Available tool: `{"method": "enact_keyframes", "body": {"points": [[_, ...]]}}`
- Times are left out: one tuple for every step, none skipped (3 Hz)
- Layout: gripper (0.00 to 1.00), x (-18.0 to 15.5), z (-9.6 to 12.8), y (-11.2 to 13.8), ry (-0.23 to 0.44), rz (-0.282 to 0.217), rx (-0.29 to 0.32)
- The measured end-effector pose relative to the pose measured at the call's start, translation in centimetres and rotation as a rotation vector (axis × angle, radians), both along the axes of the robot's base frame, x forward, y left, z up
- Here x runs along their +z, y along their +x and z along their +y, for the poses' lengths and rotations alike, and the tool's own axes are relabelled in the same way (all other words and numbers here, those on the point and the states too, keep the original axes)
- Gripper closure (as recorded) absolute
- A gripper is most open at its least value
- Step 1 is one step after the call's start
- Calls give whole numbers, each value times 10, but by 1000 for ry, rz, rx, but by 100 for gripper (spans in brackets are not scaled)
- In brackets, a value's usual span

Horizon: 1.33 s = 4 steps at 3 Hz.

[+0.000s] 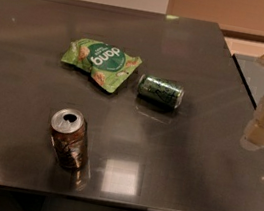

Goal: Move green can near orange can

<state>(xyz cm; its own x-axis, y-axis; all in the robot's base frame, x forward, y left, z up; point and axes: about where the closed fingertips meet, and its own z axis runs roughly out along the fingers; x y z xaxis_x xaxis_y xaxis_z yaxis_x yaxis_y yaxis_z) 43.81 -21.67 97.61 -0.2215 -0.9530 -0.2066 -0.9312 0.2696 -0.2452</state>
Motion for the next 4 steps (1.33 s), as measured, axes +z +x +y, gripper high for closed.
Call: {"method": "enact_keyframes", "body": {"points": [[0, 0, 0, 0, 0, 0, 0], [0, -4, 13, 16, -2, 9, 34], [0, -13, 32, 42, 5, 19, 63], [0, -30, 56, 62, 11, 38, 87]]}}
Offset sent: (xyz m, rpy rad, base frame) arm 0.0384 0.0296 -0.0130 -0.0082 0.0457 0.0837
